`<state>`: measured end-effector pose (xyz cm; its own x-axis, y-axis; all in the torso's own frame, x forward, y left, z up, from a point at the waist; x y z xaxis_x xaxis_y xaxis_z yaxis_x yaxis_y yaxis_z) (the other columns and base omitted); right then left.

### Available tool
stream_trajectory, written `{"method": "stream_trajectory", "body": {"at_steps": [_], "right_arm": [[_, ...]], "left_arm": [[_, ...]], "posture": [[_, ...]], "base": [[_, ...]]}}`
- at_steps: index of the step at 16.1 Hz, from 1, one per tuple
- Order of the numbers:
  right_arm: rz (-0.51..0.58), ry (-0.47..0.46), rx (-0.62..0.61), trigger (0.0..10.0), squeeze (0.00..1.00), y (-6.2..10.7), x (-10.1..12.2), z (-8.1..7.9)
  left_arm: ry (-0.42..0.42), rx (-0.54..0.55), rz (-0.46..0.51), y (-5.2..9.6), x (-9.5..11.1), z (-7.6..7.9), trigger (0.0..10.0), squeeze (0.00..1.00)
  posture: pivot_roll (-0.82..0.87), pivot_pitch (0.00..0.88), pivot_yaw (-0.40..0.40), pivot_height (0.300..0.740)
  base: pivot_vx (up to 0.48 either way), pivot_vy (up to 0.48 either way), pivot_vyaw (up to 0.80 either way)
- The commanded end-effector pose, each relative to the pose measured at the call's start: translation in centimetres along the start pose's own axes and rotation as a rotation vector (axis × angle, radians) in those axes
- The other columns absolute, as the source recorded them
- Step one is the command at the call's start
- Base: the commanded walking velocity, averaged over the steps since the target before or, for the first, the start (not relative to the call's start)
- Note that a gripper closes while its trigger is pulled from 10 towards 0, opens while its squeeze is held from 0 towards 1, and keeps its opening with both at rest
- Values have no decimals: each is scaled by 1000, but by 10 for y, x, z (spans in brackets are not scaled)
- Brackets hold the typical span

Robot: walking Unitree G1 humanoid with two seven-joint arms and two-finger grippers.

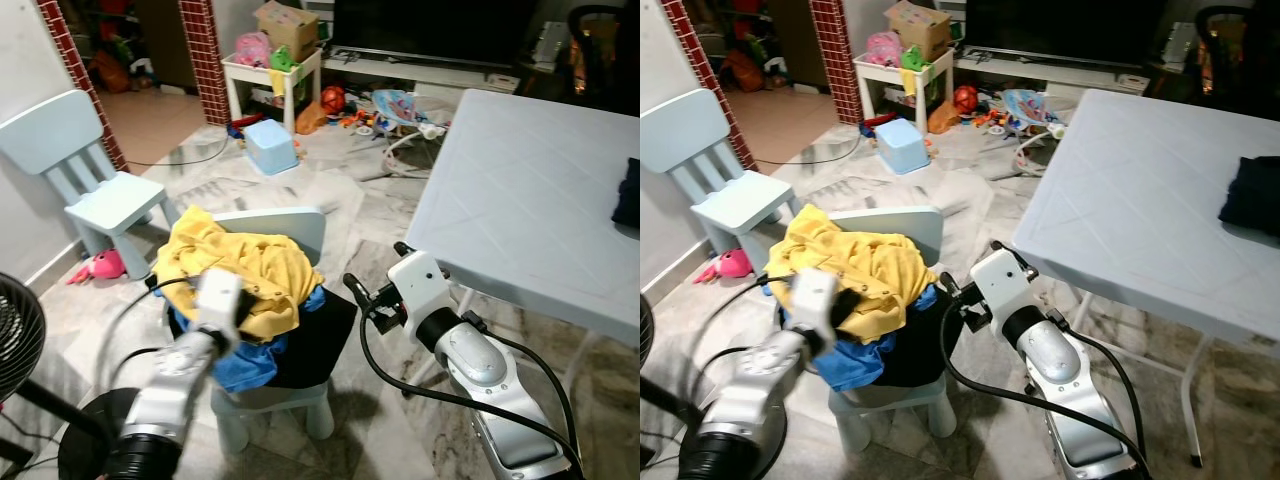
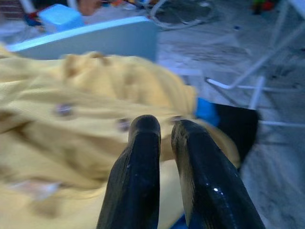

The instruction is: Hang hanger

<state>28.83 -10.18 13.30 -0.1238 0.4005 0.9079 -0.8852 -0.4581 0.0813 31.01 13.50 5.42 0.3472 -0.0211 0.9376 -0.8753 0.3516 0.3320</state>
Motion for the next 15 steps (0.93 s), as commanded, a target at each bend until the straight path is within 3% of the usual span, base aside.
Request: {"method": "stream_trajectory", "body": {"at_steps": [1, 4, 5, 8, 10, 15], "right_arm": [[0, 16, 6, 10000, 0, -2, 0, 0], [-4, 21, -5, 10000, 0, -1, -1, 3], [-3, 22, -10, 10000, 0, -1, -1, 4], [-5, 23, -14, 10000, 0, -1, -2, 5], [-6, 25, -12, 10000, 0, 0, -2, 4], [-5, 29, -10, 10000, 0, 0, -1, 4]], "left_arm": [[7, -38, -43, 1, -8, 12, 10000, 1000], [-58, -115, -102, 1, -17, 31, 10000, 1000], [-82, -125, -120, 0, -19, 30, 10000, 1000], [-266, -134, -171, -4, -22, 19, 10000, 1000], [-279, -79, -183, -10, -19, 3, 10000, 1000], [-282, -69, -201, -19, -20, -2, 10000, 1000]], "posture": [[-142, 0, -7, 740], [-150, 0, -4, 740], [-153, 0, -3, 740], [-160, 0, 1, 740], [-166, 0, 3, 740], [-180, 0, 6, 740]], "base": [[0, 0, 0], [0, 0, 0], [0, 0, 0], [0, 0, 0], [0, 0, 0], [0, 0, 0]]}}
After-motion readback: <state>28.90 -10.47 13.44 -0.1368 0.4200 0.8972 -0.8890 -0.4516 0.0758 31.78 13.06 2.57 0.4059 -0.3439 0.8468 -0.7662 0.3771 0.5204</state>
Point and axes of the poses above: a point about 5 cm out from each wrist's last joint towards the gripper, its own y axis pointing back from the gripper into the wrist, its own x axis along the axis of the wrist's last joint, z = x × y, the point moved 2 cm from there along -y, pointing out of the wrist towards the gripper, and after that the axes turned 6 degrees about y, right-handed, at the moved point
